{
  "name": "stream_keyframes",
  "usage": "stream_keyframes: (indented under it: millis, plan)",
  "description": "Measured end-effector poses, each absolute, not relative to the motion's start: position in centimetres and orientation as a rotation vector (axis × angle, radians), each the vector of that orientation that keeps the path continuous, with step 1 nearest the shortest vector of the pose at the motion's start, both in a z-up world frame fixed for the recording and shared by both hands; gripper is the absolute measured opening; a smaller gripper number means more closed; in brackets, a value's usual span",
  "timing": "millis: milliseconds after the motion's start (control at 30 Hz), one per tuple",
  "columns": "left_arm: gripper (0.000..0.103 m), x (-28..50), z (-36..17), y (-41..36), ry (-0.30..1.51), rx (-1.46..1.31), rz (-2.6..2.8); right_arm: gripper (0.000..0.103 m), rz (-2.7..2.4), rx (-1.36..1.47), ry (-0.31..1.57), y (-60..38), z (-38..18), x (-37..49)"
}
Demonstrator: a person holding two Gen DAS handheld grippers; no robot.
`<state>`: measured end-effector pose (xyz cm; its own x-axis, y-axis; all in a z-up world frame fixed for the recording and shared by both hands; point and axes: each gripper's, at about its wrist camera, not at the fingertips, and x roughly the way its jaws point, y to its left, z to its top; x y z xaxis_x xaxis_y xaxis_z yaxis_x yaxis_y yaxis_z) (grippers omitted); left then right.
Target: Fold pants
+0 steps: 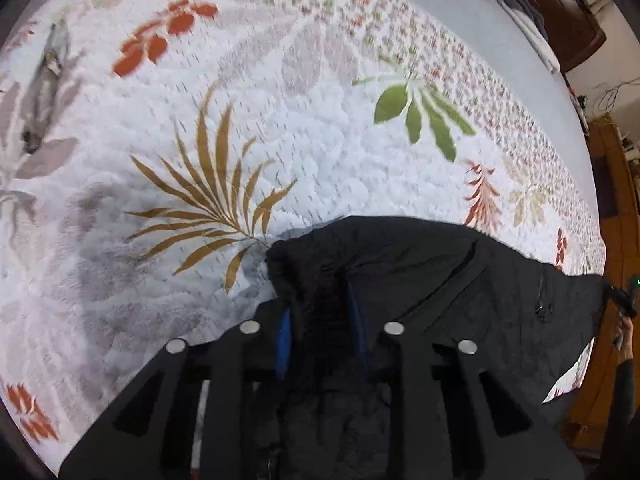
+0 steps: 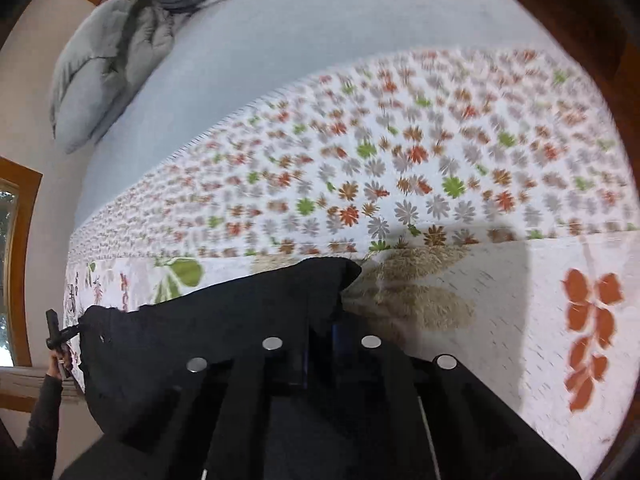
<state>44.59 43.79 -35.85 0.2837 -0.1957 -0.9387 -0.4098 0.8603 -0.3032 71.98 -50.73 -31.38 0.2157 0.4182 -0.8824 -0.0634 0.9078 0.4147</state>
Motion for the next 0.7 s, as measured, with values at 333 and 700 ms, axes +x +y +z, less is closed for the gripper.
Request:
stream_keyframes:
  millis: [333, 700]
  plan:
    - [0.010, 41.3, -25.9, 42.2, 1.108, -0.532, 0.110, 0.006, 0.289, 0.349, 1.180, -54.1, -21.6, 63.9]
    - [0.010, 36.7, -19.3, 39.5, 1.007, -0.493, 0.069, 0.006, 0.227, 0.367, 1.102, -55.8, -16.7, 54.1]
